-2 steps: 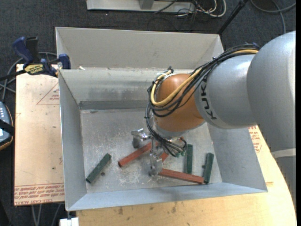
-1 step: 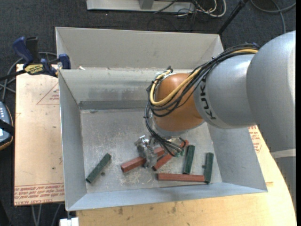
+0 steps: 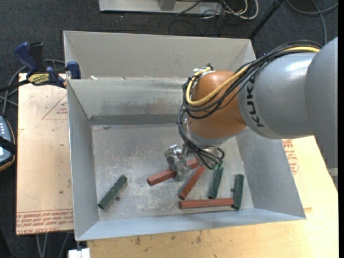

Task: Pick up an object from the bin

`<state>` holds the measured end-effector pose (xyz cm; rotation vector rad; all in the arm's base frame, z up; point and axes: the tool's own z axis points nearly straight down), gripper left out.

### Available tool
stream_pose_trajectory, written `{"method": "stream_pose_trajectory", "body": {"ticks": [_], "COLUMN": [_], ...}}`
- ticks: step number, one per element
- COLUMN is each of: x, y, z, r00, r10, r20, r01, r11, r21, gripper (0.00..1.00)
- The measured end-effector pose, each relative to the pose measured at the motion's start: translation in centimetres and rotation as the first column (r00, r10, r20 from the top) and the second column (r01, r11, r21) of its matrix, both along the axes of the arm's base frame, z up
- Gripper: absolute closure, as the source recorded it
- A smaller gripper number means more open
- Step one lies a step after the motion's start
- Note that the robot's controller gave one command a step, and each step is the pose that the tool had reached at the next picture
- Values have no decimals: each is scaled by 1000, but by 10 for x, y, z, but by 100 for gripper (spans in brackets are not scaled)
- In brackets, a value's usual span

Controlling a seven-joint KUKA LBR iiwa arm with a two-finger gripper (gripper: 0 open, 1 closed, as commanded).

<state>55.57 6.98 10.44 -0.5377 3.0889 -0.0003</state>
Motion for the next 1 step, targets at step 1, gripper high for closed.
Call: {"method": "stream_pose_trajectory", "body": {"ticks": [1], "x": [-3], "y": [-3], "z": [176], "r00": [1000], "r10": [10], "r20": [6], "r01": [-10], "r11": [1000], "r21": [1], "gripper": [100]}}
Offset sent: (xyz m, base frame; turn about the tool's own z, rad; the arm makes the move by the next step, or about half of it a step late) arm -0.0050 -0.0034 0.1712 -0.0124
